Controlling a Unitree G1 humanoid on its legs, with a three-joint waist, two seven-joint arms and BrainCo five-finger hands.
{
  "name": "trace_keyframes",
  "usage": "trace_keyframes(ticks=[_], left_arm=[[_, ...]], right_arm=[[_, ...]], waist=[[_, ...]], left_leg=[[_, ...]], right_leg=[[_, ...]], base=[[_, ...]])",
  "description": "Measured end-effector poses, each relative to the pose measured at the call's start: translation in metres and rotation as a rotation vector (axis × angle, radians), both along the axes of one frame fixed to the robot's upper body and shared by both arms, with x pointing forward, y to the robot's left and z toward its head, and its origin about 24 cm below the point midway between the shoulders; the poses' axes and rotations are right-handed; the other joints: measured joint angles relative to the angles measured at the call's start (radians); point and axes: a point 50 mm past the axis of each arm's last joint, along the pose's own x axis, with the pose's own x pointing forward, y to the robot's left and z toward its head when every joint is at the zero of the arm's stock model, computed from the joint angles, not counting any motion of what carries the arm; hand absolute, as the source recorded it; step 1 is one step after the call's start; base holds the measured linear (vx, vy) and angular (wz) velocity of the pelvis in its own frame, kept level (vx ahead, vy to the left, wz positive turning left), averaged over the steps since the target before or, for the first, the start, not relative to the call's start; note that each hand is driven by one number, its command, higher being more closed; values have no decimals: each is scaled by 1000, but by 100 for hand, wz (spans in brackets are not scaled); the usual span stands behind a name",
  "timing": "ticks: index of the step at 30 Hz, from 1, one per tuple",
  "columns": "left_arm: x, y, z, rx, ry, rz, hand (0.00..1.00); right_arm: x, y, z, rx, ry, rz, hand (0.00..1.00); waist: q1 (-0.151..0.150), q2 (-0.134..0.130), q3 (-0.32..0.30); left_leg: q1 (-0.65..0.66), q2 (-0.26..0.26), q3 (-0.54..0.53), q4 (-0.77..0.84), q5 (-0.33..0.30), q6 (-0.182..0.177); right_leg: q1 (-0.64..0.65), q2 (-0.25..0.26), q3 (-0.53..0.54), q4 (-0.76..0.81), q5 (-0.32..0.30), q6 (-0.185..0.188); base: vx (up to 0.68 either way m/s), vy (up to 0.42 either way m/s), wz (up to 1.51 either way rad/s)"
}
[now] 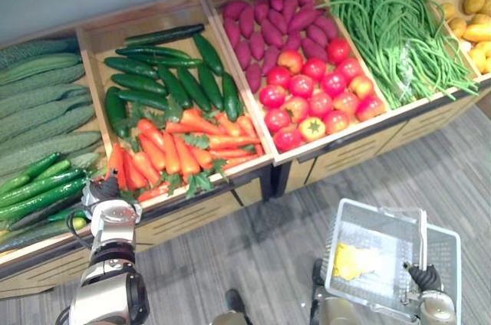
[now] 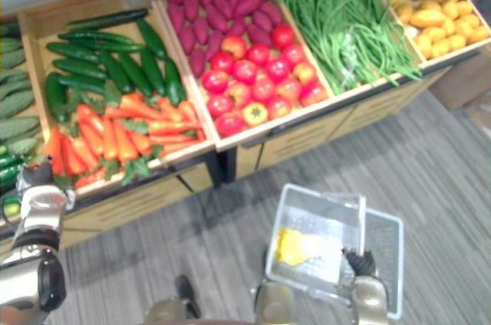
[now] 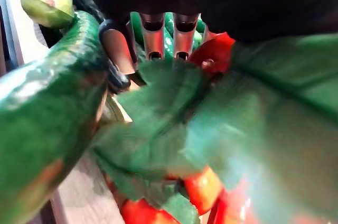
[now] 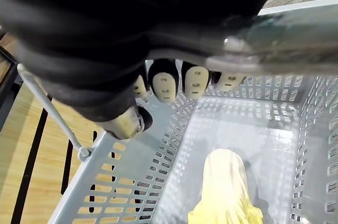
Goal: Pick vegetable in the basket
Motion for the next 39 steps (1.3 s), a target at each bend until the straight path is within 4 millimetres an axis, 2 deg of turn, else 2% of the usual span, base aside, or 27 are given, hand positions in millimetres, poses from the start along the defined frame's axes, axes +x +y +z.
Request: trace_keyframes(ticks=[3,7,10,17,26,30,39], left_arm=[[13,-12,32,83,-143,-77,100],[22,-28,54,116,-267,-131,100],[23,-38,50,100,-286,-137,100],[20,-41,42,87,-275,-133,100],[19,-42,48,141,-279,-140,100],[19,-42,47,143,-277,-141,100],[19,-44,50,151,-290,-149,100]], right_arm=[[-1,3,-1,8,0,-3,100],[-3,3,0,4,-9,-2,100],[-6,2,-1,4,-5,-6,100],[-9,7,-4,21,1,-15,100],[-11,10,-7,37,1,-31,100],[-15,10,-8,37,11,-33,100],[-16,10,-8,18,24,-18,100]], waist=[[1,-2,-3],[-1,13,-14],[-1,20,-25],[-2,20,-51],[-2,16,-61],[-3,12,-85],[-4,10,-87]], left_leg=[[4,1,-20,4,0,0],[8,-3,-36,3,2,3],[8,-3,-38,1,5,6],[8,-2,-40,-1,9,7],[8,-3,-40,-2,9,7],[10,-5,-40,-9,9,8],[20,-8,-41,-15,9,8]], right_leg=[[19,-2,-18,0,0,0],[34,-7,-34,-2,0,0],[34,-7,-36,-2,0,0],[34,-4,-36,-5,0,0],[34,-4,-36,-8,1,1],[39,-3,-35,-19,4,3],[50,-4,-37,-25,4,4]], base=[[-23,-19,16],[-30,-10,10],[-6,-4,2],[0,0,0],[0,0,0],[0,0,0],[0,0,0]])
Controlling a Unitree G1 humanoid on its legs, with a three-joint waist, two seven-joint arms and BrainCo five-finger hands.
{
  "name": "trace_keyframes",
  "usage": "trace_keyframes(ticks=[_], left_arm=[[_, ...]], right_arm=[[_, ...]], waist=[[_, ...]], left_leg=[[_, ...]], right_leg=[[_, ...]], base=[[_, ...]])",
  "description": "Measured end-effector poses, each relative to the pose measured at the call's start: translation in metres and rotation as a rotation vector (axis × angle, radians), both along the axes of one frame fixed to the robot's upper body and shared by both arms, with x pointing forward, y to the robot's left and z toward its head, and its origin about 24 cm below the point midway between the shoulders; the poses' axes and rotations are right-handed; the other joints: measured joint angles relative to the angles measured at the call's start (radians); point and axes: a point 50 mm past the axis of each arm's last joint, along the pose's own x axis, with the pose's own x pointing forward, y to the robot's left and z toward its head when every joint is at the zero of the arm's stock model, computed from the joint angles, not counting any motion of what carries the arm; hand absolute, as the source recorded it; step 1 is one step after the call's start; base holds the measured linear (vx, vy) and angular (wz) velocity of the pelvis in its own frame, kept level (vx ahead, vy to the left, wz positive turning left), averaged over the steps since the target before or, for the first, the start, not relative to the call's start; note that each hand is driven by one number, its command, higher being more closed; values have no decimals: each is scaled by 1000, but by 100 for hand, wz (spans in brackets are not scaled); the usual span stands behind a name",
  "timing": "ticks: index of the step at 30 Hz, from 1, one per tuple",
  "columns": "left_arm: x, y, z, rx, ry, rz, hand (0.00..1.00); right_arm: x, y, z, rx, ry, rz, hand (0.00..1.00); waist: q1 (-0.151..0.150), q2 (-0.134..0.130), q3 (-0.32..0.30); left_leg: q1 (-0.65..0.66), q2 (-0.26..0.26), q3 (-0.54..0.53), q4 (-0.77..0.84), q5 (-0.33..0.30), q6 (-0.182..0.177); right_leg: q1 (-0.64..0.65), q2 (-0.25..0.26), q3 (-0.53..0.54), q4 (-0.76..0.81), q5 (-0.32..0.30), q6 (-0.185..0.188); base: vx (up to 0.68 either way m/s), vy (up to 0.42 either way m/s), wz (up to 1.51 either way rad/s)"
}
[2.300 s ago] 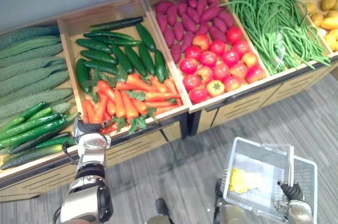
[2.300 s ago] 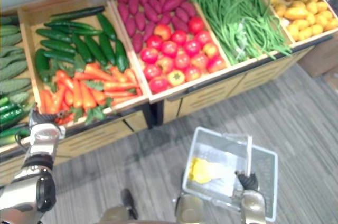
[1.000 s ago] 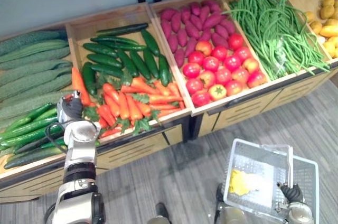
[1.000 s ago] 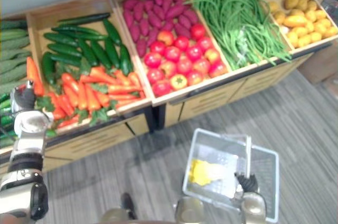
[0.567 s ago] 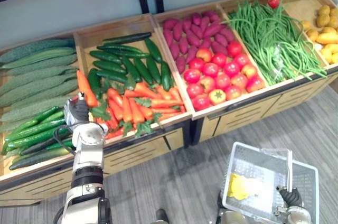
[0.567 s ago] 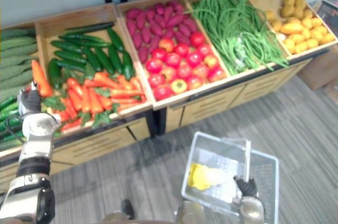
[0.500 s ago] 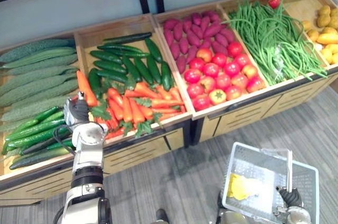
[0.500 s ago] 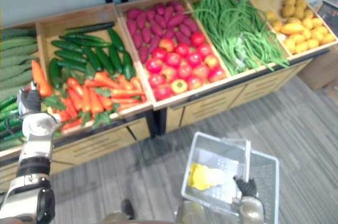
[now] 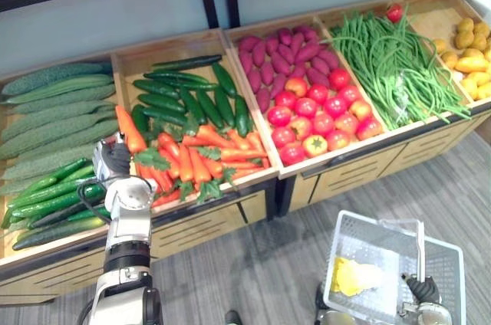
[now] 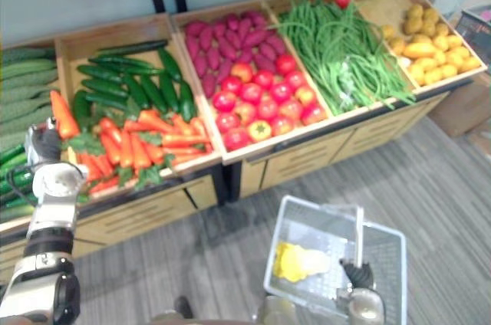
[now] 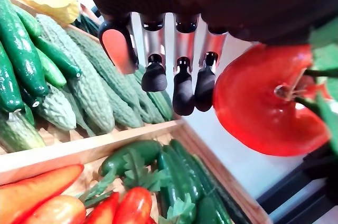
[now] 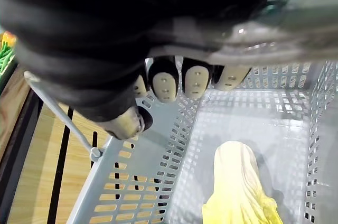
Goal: Pick vegetable in the basket
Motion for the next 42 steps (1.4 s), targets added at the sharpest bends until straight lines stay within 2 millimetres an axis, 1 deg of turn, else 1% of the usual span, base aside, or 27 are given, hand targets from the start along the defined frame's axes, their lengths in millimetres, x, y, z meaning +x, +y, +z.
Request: trace_keyframes(ticks=[4,5,8,12,15,21,24,28,32,36,42], left_arm=[[1,-2,-1,2,4,-9,100],[1,-3,-1,3,5,-11,0],[3,-6,-10,2,45,-26,0],[0,-6,-31,-37,136,-22,0],[0,-6,-39,-55,172,-29,0],[-2,-8,-50,-102,209,-34,0],[-2,-13,-56,-164,199,-34,0],[-5,-14,-67,-224,216,-20,0],[-5,-17,-72,-241,234,-20,0],[-6,-24,-84,-275,275,-22,0],[1,-26,-82,-292,283,-23,0]], right_arm=[[0,0,0,-2,1,2,100],[0,0,0,-2,0,2,100],[1,0,0,-2,-2,3,100],[2,0,1,-1,-3,5,100],[2,0,0,-2,-3,4,100],[0,0,0,-2,2,2,100],[-1,0,-1,-2,6,0,100],[-3,0,-1,-3,10,1,100],[-4,0,-1,-3,13,0,100],[-4,0,-2,-3,14,0,100],[-3,1,-2,-2,14,5,100]], waist=[[-2,0,0],[-2,0,0],[-3,-1,-1],[-19,-7,-2],[-24,-11,-4],[-25,-11,-4],[-24,-12,-3],[-24,-17,-4],[-25,-18,-5],[-26,-18,-5],[-25,-23,-2]], left_leg=[[0,0,0,-1,0,0],[0,-1,0,-1,0,0],[0,-1,0,-1,0,0],[-2,-2,-1,-2,0,0],[-2,-3,3,-2,0,0],[2,-3,6,-3,0,0],[12,-3,5,-3,0,0],[16,-3,6,-4,-1,-1],[14,-4,6,-4,0,0],[17,-4,9,-10,0,0],[25,-5,26,-18,-1,-1]], right_leg=[[1,0,-1,-2,0,0],[1,0,-1,-2,0,0],[1,-1,-1,-3,0,0],[1,-2,-1,-6,1,1],[1,-1,3,-15,7,1],[2,0,6,-15,8,0],[12,0,6,-16,9,0],[20,0,6,-29,17,1],[20,1,6,-34,18,3],[20,2,8,-35,19,3],[14,3,26,-36,19,3]], base=[[0,0,0],[0,0,0],[0,0,0],[0,0,0],[-3,-12,-3],[0,0,0],[0,0,0],[-7,-5,-1],[0,0,0],[1,-3,-1],[-3,-12,-7]])
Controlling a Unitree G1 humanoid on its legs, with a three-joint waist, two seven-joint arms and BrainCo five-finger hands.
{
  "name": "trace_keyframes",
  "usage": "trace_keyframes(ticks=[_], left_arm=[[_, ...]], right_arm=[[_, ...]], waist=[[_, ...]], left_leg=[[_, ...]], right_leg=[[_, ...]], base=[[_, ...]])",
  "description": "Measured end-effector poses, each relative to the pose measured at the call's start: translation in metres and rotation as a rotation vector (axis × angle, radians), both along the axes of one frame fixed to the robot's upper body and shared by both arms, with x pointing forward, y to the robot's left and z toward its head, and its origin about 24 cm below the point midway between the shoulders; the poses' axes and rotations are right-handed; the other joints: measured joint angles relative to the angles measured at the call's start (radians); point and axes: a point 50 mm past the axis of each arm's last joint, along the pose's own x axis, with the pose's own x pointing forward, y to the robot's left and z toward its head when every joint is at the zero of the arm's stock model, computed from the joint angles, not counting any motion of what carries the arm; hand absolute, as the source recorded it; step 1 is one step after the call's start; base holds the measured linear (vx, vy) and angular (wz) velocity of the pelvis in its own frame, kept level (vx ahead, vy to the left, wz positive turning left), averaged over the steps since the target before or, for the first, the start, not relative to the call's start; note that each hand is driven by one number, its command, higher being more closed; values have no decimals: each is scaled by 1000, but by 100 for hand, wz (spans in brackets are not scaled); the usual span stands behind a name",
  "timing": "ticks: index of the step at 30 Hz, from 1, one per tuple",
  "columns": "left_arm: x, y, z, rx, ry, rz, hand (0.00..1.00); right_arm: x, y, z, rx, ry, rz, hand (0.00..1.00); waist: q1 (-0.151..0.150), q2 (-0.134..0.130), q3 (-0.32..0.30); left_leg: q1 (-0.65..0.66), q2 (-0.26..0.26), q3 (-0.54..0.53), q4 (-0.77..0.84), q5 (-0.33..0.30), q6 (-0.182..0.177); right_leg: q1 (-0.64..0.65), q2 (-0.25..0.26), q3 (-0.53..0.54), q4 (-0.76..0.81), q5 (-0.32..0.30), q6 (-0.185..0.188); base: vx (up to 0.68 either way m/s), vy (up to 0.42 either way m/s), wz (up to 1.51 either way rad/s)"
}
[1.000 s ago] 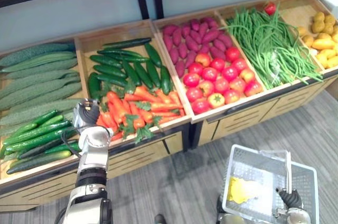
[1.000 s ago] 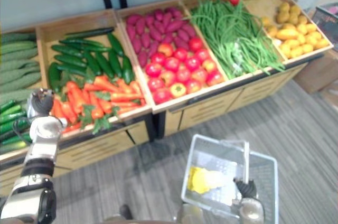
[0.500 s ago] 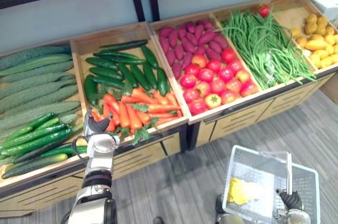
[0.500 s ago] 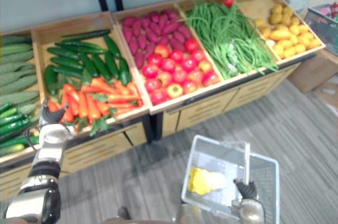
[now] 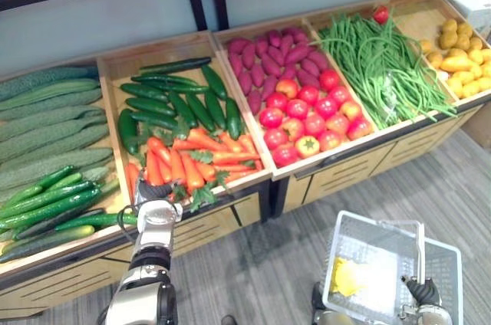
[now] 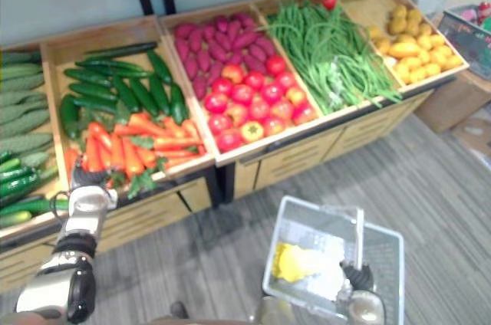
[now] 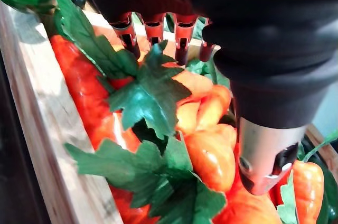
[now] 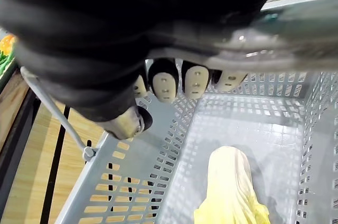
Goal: Pick vegetable in the basket
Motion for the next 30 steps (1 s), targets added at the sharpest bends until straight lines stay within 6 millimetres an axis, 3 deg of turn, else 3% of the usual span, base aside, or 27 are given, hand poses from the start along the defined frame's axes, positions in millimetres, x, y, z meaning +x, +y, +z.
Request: trace_keyframes(ticks=[14,15,19,30], left_arm=[[16,24,35,25,-59,61,0],[17,24,36,23,-65,62,100],[16,34,44,27,-84,91,100],[11,37,34,12,-31,94,100]], right_arm=[[10,2,4,-11,-22,41,100],[11,2,5,-12,-26,44,100],[13,0,7,-22,-29,54,100],[13,-2,8,-29,-30,58,100]], waist=[[0,-30,33],[1,-31,37],[0,-29,41],[1,-35,53]], left_leg=[[-51,4,16,8,-2,-2],[-52,4,17,9,-2,-3],[-65,9,19,23,-6,-4],[-60,9,17,24,-6,-4]], right_leg=[[-71,6,30,12,6,0],[-75,6,32,16,5,0],[-87,7,35,23,3,-3],[-82,7,34,29,3,-4]], base=[[-4,-21,-5],[-25,-17,-3],[-21,-21,-1],[-2,-3,0]])
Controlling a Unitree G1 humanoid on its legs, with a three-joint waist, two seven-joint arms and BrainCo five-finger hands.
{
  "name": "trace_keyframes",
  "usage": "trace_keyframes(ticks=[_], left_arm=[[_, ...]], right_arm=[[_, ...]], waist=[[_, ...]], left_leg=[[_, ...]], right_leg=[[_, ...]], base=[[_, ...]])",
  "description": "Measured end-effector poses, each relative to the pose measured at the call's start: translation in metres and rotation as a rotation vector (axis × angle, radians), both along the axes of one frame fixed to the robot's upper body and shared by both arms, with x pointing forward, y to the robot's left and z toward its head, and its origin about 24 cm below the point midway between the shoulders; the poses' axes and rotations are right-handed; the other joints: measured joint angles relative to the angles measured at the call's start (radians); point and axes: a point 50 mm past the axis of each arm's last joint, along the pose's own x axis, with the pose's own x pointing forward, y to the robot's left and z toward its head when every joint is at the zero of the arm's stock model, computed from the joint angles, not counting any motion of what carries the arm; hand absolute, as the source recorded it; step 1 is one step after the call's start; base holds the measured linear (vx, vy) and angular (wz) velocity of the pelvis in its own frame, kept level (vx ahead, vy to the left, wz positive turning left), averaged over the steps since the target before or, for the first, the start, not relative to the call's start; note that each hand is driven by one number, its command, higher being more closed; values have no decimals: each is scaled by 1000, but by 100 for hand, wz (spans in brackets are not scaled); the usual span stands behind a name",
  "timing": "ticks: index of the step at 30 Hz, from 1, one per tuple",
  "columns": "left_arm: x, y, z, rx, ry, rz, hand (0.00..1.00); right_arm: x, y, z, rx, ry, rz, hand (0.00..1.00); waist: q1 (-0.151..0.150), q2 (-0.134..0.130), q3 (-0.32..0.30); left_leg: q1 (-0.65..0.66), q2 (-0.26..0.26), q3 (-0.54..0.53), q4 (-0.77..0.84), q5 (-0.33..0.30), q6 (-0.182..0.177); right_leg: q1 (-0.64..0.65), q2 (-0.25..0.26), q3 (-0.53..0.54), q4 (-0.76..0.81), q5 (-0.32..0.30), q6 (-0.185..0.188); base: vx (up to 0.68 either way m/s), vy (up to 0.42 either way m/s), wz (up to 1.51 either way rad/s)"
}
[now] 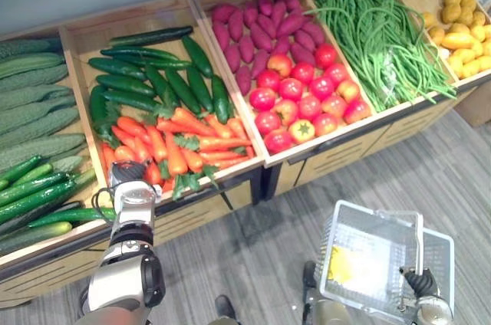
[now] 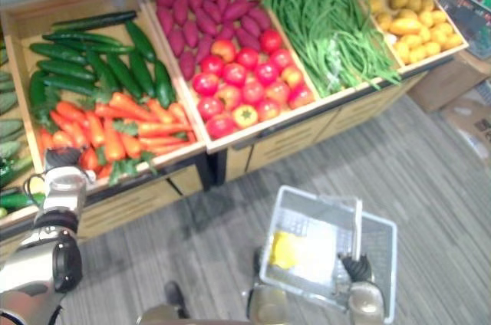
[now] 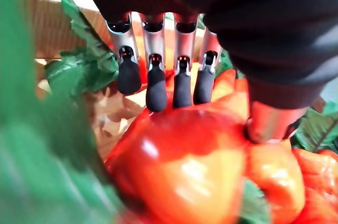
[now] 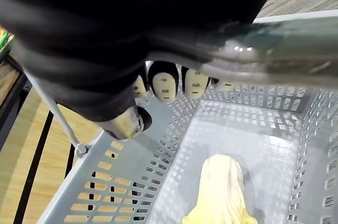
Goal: Pick vegetable in the basket
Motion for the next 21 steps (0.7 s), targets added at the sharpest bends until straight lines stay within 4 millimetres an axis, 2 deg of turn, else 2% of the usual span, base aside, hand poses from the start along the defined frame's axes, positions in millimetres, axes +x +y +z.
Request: trace_keyframes(ticks=[4,5,12,21], left_arm=[[-4,-3,-9,-16,28,-8,100],[-4,-3,-10,-16,30,-7,0],[-12,-1,-19,-19,59,0,0],[-11,-3,-20,-19,55,-3,0]], right_arm=[[0,1,-1,0,3,7,100],[0,2,-1,0,3,9,100],[-3,2,-2,0,7,13,100],[-1,3,-1,-2,2,19,100]], waist=[[0,0,0],[0,0,0],[0,0,0],[0,0,0]], left_leg=[[20,0,6,-2,-1,-1],[22,0,7,-2,-1,-1],[28,1,12,-2,-1,-2],[29,2,12,-4,-1,-2]], right_leg=[[13,0,4,6,-1,-1],[15,0,4,6,-1,-1],[16,1,13,7,-2,-1],[16,3,12,7,-2,-1]], base=[[-12,-13,-3],[-42,-28,-5],[-22,-18,-3],[0,0,0]])
